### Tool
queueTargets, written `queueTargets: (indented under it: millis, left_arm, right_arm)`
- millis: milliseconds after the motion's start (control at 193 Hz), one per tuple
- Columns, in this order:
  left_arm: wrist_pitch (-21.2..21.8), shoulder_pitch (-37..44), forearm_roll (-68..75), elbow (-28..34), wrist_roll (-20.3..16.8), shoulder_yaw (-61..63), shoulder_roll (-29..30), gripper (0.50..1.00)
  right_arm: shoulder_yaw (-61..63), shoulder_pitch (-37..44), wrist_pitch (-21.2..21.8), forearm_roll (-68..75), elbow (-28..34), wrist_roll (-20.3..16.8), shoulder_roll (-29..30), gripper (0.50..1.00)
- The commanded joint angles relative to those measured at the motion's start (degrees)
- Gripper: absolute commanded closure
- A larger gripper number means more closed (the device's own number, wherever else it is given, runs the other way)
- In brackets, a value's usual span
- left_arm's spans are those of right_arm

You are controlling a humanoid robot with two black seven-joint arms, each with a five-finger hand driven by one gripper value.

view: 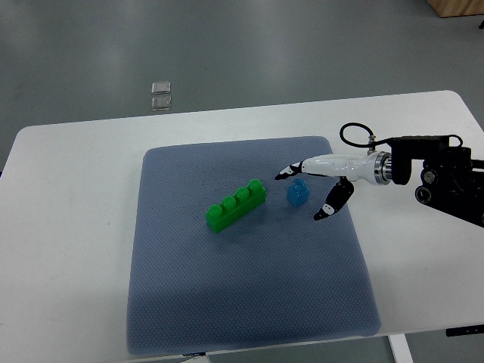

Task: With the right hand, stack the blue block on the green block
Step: 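Move the right hand down toward the small blue block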

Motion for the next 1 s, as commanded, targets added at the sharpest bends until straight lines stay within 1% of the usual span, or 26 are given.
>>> queueTargets:
  millis: [0,228,347,430,533,704,787,844,901,947,994]
  left_arm:
    - [0.00,-0.01,0.00,0.04,0.00,0.00,0.00,0.500]
    - [0.00,-0.01,0.00,0.04,0.00,0.00,0.00,0.500]
    - [0.00,0.08,0.00,-0.04,0.00,0.00,0.00,0.500]
    - [0.00,-0.01,0.00,0.04,0.00,0.00,0.00,0.500]
    - [0.00,-0.01,0.00,0.04,0.00,0.00,0.00,0.500]
    - [0.00,-0.01,0.00,-0.04,0.00,0.00,0.00,0.500]
    - [0.00,-0.01,0.00,-0.04,0.00,0.00,0.00,0.500]
    - [0.00,-0.01,0.00,0.04,0.09,0.00,0.00,0.500]
    - [0.00,-0.01,0.00,-0.04,0.00,0.00,0.00,0.500]
    - [0.00,-0.01,0.00,-0.04,0.00,0.00,0.00,0.500]
    - [0.00,-0.01,0.00,-0.04,0.00,0.00,0.00,0.500]
  right_arm:
    - [-0.24,0.51,-2.27,-0.77,-0.08,-1.55,0.06,0.585]
    - [-0.50,2.27,-2.80,-1.73,-0.08,-1.72,-0.55,0.591]
    - [-1.38,3.41,-2.80,-2.26,-0.08,-1.72,0.15,0.591]
    - [-2.26,3.50,-3.07,-2.44,-0.08,-3.57,0.77,0.595]
    - [-2.96,3.06,-4.73,-2.70,-0.70,-5.94,2.44,0.597]
    - [-4.46,2.80,-5.53,-2.96,-0.79,-6.21,2.70,0.599]
    - [-4.46,2.80,-5.53,-2.96,-0.79,-6.30,2.79,0.626]
    - [-4.46,2.71,-5.53,-2.96,-0.70,-6.47,2.88,0.628]
    - [-4.46,2.71,-5.53,-2.96,-0.70,-6.56,3.14,0.640]
    - [-4.46,2.71,-5.53,-2.96,-0.70,-6.56,3.23,0.664]
    - [-4.54,2.71,-5.53,-3.05,-0.70,-6.56,3.23,0.673]
